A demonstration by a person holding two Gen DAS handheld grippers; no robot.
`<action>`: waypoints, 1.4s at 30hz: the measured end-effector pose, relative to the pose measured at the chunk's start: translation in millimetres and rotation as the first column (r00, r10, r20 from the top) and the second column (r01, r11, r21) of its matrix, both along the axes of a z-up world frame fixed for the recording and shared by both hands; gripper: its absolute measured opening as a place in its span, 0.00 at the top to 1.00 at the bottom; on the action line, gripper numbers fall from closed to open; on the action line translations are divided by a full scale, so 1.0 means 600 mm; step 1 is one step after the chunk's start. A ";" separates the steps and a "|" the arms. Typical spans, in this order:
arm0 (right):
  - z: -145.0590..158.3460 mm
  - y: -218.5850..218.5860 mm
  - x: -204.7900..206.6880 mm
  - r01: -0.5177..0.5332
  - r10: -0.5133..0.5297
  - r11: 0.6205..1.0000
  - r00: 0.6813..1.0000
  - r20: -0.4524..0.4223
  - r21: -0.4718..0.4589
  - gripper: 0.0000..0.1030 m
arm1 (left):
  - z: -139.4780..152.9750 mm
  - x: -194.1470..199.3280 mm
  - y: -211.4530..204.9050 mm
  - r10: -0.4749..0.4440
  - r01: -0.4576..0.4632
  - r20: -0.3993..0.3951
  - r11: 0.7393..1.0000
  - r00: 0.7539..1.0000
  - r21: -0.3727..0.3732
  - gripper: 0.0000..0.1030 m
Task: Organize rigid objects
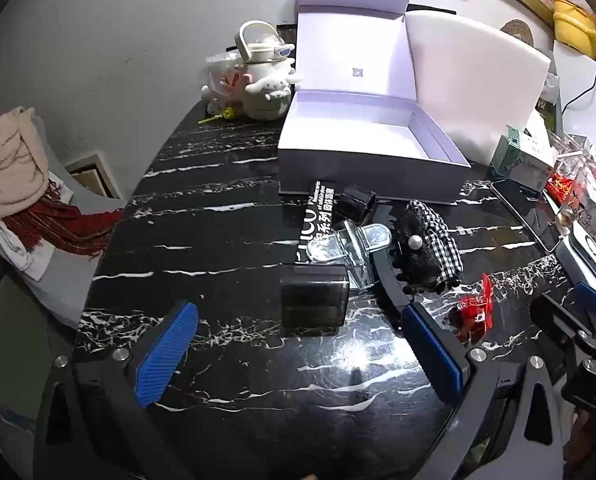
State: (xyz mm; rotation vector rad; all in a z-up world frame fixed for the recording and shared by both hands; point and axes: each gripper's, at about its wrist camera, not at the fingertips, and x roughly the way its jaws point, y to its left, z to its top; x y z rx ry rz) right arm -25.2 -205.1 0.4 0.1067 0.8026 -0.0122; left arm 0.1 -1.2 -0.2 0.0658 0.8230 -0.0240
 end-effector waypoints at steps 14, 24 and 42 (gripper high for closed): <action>0.002 0.004 0.000 -0.019 0.019 1.000 1.000 0.017 0.001 0.00 | -0.001 0.001 0.003 -0.007 0.007 -0.005 1.000 1.000 -0.017 0.00; 0.003 0.008 0.002 -0.003 0.003 1.000 1.000 0.013 -0.022 0.00 | -0.010 0.003 0.008 -0.007 0.007 -0.017 1.000 1.000 -0.012 0.00; 0.002 0.008 -0.002 -0.013 0.013 1.000 1.000 0.013 -0.020 0.00 | -0.015 -0.001 0.003 -0.019 0.018 -0.026 1.000 0.999 -0.021 0.00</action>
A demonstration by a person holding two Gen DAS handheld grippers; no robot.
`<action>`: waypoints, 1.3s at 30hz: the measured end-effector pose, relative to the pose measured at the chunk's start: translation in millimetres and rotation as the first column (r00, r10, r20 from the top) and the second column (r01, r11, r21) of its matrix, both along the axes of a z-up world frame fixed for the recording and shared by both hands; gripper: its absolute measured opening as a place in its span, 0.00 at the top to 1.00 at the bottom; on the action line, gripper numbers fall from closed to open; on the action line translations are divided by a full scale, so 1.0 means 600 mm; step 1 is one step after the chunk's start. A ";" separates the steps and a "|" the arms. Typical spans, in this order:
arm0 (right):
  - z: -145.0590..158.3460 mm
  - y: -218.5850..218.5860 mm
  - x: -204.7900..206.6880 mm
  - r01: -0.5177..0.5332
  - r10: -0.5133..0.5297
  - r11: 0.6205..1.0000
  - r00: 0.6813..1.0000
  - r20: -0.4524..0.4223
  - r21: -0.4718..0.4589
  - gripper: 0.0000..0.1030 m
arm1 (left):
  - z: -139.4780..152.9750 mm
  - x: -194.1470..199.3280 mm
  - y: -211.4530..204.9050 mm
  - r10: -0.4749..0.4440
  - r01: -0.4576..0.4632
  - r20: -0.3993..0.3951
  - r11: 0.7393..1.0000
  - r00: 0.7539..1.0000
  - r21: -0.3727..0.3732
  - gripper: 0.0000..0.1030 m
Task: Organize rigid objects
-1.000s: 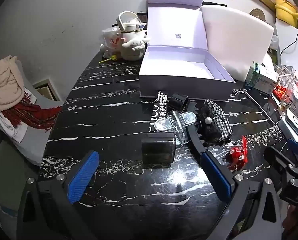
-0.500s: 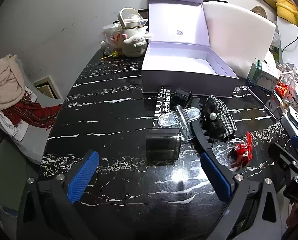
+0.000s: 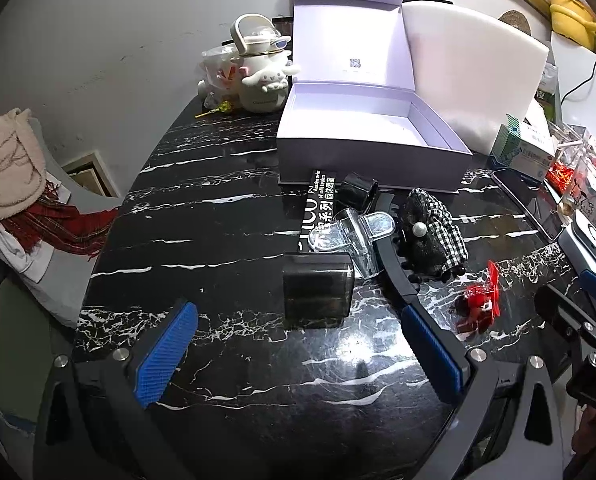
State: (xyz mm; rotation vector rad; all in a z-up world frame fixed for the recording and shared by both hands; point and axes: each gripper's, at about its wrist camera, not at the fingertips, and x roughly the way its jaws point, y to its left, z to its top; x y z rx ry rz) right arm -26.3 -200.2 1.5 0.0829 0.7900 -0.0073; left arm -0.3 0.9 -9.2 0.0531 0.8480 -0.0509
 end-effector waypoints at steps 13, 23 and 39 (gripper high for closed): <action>-0.006 0.003 0.006 -0.005 0.005 1.000 1.000 -0.009 0.000 0.00 | 0.000 0.006 0.003 -0.004 0.004 -0.002 1.000 1.000 -0.005 0.00; -0.007 0.003 0.009 -0.019 0.019 1.000 1.000 -0.010 0.002 0.00 | 0.003 0.007 -0.003 -0.025 0.025 0.008 1.000 1.000 -0.006 0.00; -0.015 0.010 0.011 -0.042 0.043 0.999 0.999 -0.022 0.006 0.00 | -0.002 0.009 0.001 -0.035 0.035 0.005 0.999 0.999 -0.015 0.00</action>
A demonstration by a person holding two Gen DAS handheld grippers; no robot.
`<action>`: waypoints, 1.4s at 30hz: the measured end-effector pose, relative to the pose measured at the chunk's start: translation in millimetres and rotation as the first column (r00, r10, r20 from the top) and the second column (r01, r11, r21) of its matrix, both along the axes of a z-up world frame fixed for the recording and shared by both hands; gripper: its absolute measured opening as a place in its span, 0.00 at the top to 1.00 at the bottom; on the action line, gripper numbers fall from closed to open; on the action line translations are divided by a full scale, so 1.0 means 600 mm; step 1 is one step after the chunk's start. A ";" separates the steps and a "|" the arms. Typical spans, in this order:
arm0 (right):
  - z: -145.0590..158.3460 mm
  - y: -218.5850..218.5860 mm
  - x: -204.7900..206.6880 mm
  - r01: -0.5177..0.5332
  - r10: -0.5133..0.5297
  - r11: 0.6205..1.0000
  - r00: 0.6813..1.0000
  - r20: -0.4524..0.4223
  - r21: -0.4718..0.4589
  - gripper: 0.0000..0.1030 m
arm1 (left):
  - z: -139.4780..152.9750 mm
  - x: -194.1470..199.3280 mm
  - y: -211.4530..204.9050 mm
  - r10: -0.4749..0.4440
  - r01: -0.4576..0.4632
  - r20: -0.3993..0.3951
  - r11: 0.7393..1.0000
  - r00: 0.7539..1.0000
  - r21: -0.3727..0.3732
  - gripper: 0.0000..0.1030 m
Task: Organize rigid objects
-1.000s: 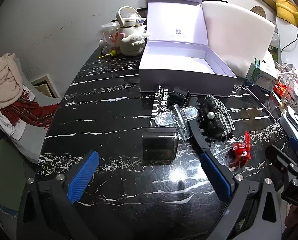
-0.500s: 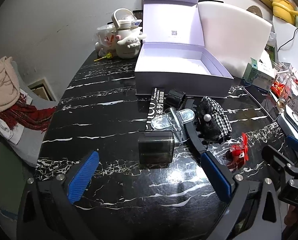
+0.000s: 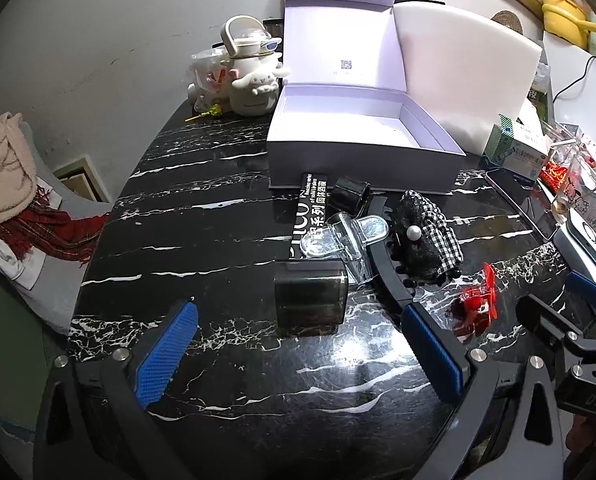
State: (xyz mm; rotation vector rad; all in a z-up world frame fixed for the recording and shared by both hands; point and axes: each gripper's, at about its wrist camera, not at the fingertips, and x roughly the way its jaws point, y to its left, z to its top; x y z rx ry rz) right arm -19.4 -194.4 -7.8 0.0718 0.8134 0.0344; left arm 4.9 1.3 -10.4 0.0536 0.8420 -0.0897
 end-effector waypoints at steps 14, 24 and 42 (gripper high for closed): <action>-0.012 0.015 0.002 -0.060 0.060 0.998 0.998 0.011 0.006 0.00 | -0.017 0.006 0.008 -0.028 0.027 -0.011 0.999 1.000 -0.038 0.00; -0.038 0.023 0.022 -0.105 0.105 0.994 0.994 -0.010 0.021 0.01 | -0.037 0.028 0.005 -0.043 0.042 -0.034 0.999 0.998 -0.033 0.00; -0.070 0.038 0.051 -0.141 0.141 0.990 0.989 -0.039 -0.007 0.26 | -0.067 0.069 0.003 -0.058 0.054 -0.081 0.997 0.995 -0.047 0.31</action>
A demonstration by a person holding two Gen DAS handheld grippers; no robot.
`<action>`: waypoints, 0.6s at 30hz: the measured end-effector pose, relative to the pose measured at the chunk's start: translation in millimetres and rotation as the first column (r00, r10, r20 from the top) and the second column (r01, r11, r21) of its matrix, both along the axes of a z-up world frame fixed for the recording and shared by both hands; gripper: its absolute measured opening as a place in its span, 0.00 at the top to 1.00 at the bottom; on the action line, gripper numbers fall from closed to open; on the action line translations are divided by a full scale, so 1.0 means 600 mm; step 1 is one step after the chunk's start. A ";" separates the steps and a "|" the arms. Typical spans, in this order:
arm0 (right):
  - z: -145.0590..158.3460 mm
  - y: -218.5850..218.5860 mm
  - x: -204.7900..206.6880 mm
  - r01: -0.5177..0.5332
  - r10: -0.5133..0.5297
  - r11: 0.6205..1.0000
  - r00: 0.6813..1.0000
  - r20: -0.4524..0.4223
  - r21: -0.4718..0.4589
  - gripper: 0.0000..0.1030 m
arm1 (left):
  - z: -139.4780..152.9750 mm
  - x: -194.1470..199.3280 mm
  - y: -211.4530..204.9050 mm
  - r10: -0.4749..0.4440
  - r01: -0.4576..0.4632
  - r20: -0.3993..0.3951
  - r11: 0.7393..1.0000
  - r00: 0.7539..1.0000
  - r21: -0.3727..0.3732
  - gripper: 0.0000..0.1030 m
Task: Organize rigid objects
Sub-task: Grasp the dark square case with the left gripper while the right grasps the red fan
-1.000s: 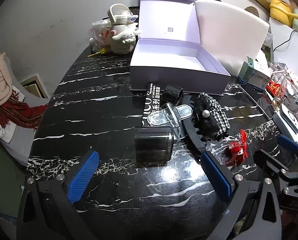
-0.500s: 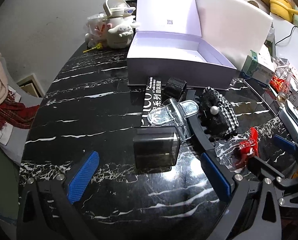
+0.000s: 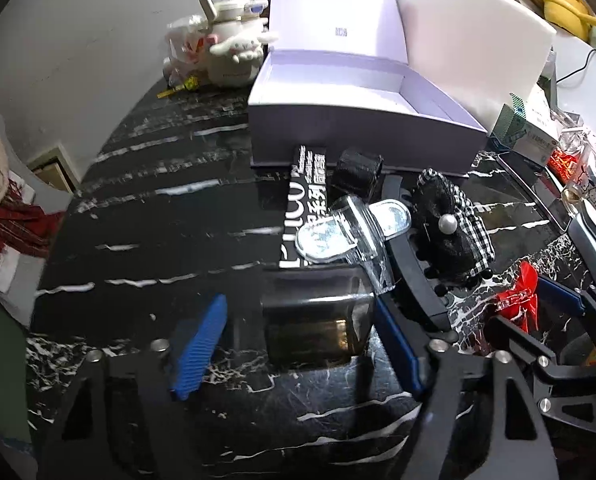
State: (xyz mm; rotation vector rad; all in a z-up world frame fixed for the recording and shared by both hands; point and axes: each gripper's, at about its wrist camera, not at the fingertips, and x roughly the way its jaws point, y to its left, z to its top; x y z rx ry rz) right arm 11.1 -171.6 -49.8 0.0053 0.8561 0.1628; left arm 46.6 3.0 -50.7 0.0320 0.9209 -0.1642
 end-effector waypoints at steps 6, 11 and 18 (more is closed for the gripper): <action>0.001 0.003 -0.001 -0.019 0.019 1.000 1.000 0.020 -0.004 0.61 | -0.005 -0.003 0.005 -0.005 0.005 0.009 1.000 1.000 -0.017 0.58; 0.003 0.005 -0.007 -0.035 0.034 0.999 0.999 0.022 0.009 0.63 | -0.001 -0.011 0.009 -0.008 0.008 0.011 0.999 1.000 -0.037 0.58; 0.014 0.008 -0.023 -0.047 0.047 0.999 0.998 0.040 0.013 0.63 | 0.015 -0.026 0.014 -0.001 0.003 0.032 0.999 0.999 -0.039 0.58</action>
